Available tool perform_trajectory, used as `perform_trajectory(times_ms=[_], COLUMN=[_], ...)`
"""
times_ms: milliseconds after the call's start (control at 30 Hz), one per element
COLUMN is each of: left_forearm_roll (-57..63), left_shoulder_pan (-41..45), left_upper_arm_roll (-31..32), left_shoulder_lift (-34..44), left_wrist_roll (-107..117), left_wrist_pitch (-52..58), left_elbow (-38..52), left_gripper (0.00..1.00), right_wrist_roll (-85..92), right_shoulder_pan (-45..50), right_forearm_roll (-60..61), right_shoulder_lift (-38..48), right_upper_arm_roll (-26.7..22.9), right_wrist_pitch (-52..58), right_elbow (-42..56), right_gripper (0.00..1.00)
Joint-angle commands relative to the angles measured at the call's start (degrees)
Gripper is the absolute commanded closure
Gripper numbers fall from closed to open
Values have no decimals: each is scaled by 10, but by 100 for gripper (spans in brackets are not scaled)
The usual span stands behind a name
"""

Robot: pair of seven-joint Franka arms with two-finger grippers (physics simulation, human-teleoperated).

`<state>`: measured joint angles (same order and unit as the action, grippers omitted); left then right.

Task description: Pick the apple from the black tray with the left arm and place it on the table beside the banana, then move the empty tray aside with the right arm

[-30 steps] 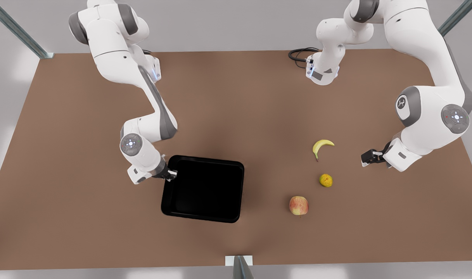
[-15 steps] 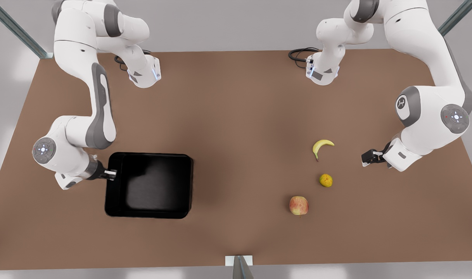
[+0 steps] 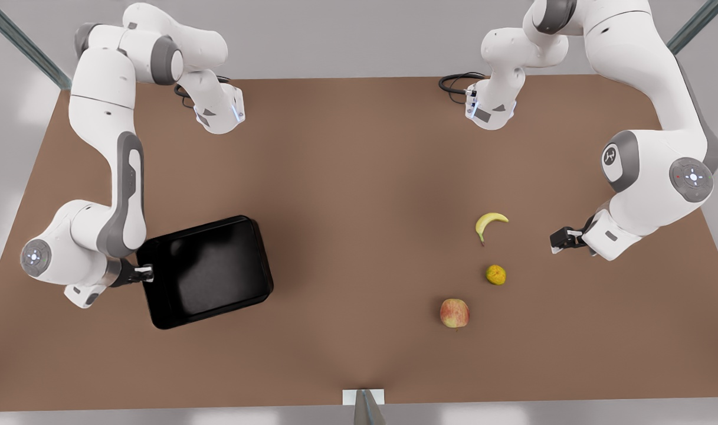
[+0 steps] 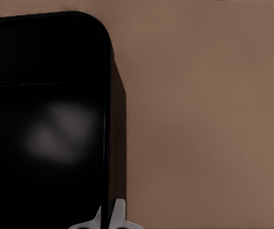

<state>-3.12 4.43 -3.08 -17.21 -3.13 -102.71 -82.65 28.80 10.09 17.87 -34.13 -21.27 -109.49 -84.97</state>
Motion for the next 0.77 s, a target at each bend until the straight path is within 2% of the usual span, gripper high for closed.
perform_trajectory(times_ms=[0, 100, 133, 167, 200, 233, 267, 300, 333, 400, 433, 500, 600, 633, 733], left_forearm_roll=[2, 2, 2, 2, 2, 2, 2, 2, 2, 2, 2, 2, 2, 5, 0], left_shoulder_pan=[5, 4, 4, 4, 5, 4, 4, 4, 4, 4, 4, 4, 4, 4, 5], left_upper_arm_roll=[0, 0, 0, -1, -1, -1, -1, -1, -1, -1, -1, -1, -2, -3, -2], left_shoulder_lift=[1, 1, 0, 1, 0, 1, 1, 1, 2, 2, 2, 2, 2, 1, -11], left_wrist_roll=[7, 7, 7, 7, 7, 7, 7, 7, 7, 7, 7, 6, 6, 5, 1], left_wrist_pitch=[1, 1, 1, 1, 1, 1, 1, 1, 1, 1, 1, 1, 1, 1, 1], left_elbow=[0, 0, 0, 0, 0, 0, 0, 0, 0, 0, 0, 0, 0, 1, 40], left_gripper=[0, 0, 0, 0, 0, 0, 0, 0, 0, 0, 0, 0, 0, 0, 0], right_wrist_roll=[192, 188, 188, 187, 187, 178, 166, 153, 146, 28, -34, -246, -421, -477, -553], right_shoulder_pan=[-1, -1, -1, -1, 0, 0, 0, 3, 5, 27, 29, 82, 114, 143, 145], right_forearm_roll=[-3, -3, -3, -3, -3, -3, -1, 6, 8, 0, 0, -4, -30, -57, -60], right_shoulder_lift=[-20, -42, -45, -45, -46, -46, -45, -40, -27, 25, 46, 87, 95, 93, 93], right_upper_arm_roll=[-2, -7, -7, -7, -7, -7, -6, -5, -2, -5, 0, -4, -4, -2, -3], right_wrist_pitch=[-3, -3, -3, -4, -4, -4, -3, 3, 12, 155, 188, 190, 176, 173, 160], right_elbow=[15, 35, 35, 35, 38, 39, 45, 54, 62, 115, 130, 131, 149, 154, 156], right_gripper=[86, 85, 82, 69, 51, 22, 4, 0, 0, 0, 0, 0, 0, 0, 0])
